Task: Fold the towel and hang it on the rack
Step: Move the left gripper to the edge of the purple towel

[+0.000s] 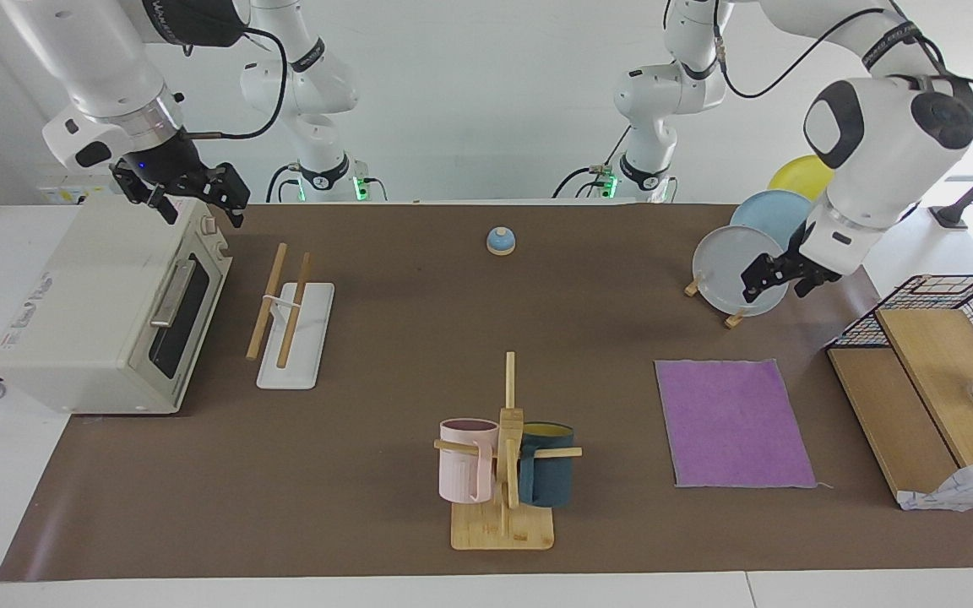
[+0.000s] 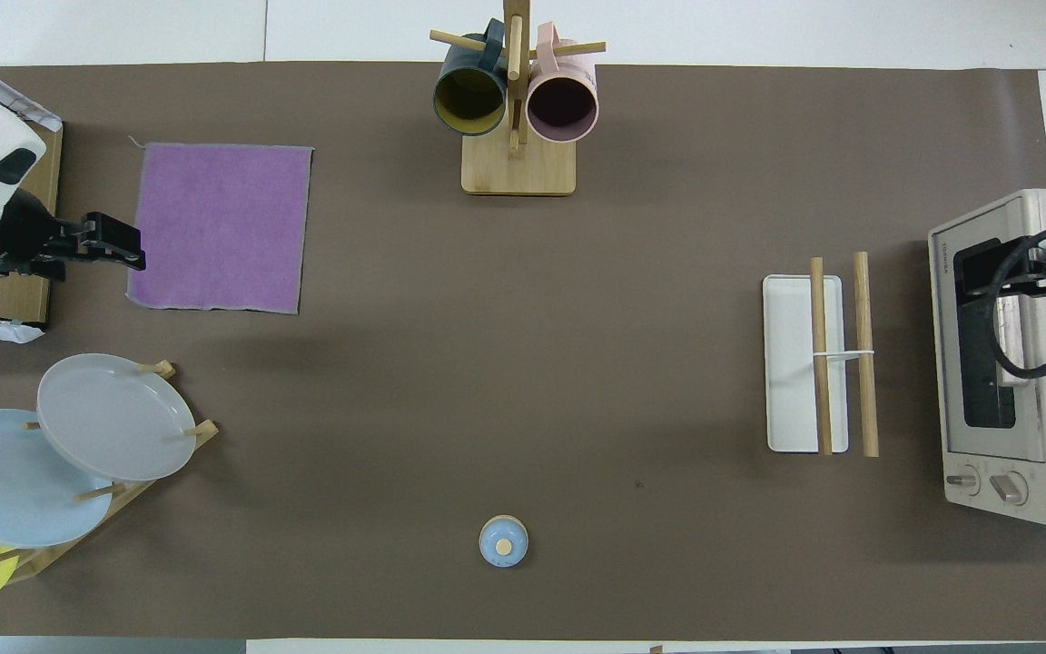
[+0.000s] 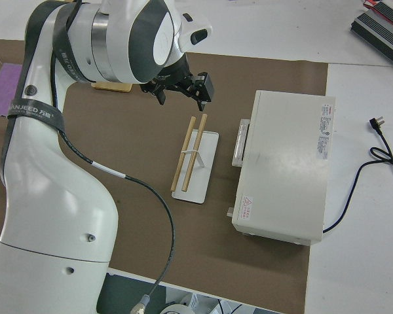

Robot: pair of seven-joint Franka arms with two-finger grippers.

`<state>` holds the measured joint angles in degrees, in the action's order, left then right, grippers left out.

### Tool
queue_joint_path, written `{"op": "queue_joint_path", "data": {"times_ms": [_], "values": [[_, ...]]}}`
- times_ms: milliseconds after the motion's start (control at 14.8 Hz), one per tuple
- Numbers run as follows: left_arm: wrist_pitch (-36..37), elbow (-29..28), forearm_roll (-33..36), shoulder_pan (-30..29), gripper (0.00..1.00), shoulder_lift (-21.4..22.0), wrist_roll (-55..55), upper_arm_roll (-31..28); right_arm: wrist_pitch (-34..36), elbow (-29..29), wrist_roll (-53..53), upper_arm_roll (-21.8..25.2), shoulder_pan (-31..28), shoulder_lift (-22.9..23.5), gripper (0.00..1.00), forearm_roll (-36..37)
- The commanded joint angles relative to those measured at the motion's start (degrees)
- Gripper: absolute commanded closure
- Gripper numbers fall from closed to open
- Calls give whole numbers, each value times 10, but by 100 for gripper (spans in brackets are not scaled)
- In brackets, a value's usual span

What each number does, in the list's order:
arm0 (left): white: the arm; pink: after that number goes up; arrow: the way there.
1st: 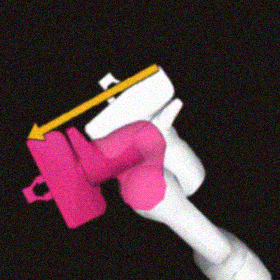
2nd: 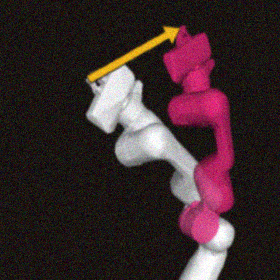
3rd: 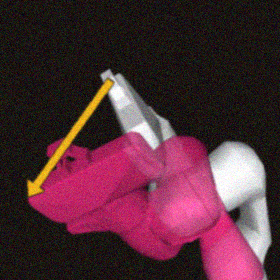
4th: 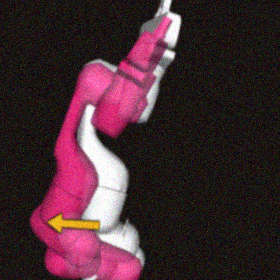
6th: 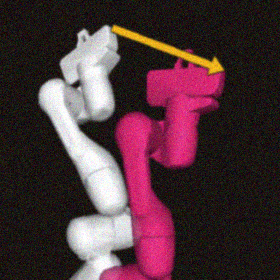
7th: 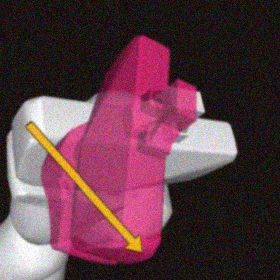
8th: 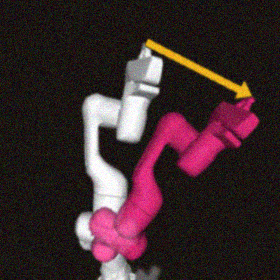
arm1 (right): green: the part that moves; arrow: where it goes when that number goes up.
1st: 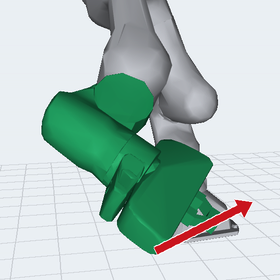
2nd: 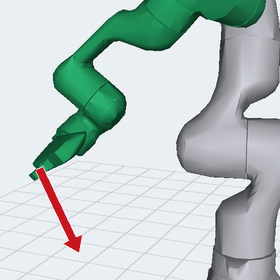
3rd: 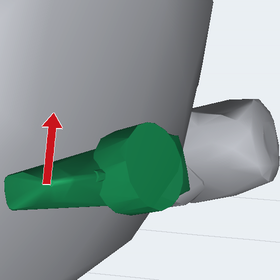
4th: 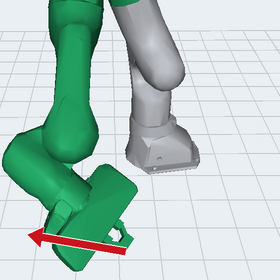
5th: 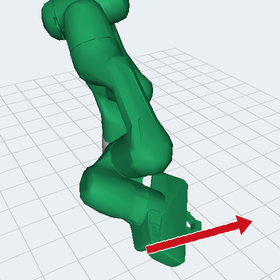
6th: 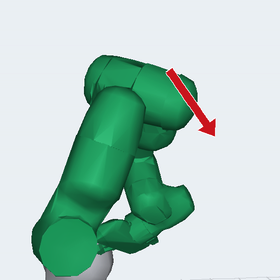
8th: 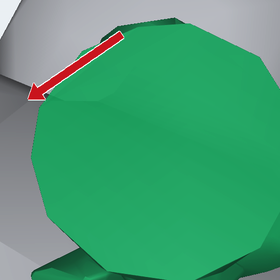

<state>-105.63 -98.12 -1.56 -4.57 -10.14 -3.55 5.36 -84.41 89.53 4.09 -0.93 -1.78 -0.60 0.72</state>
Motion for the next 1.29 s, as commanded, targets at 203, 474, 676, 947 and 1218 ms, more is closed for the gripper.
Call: {"op": "queue_joint_path", "data": {"times_ms": [203, 474, 676, 947, 1218], "values": [[-110, -20, -6, -34, 0, -78, 47, 0, -2, 13, -15, -1, -7, -11, 0, -11], [-158, -22, -6, -48, 1, -123, 63, 1, -2, 13, -14, -2, -7, -12, 0, -11], [-174, -33, -6, -70, 8, -134, 64, 1, -2, 13, -14, -1, -7, -12, 0, -11], [-177, -53, -6, -83, 17, -132, 64, 1, -2, 13, -14, -1, -7, -12, 0, -11], [-179, -62, -6, -83, 54, -132, 67, 1, -2, 13, -14, -2, -7, -12, 0, -11]]}}
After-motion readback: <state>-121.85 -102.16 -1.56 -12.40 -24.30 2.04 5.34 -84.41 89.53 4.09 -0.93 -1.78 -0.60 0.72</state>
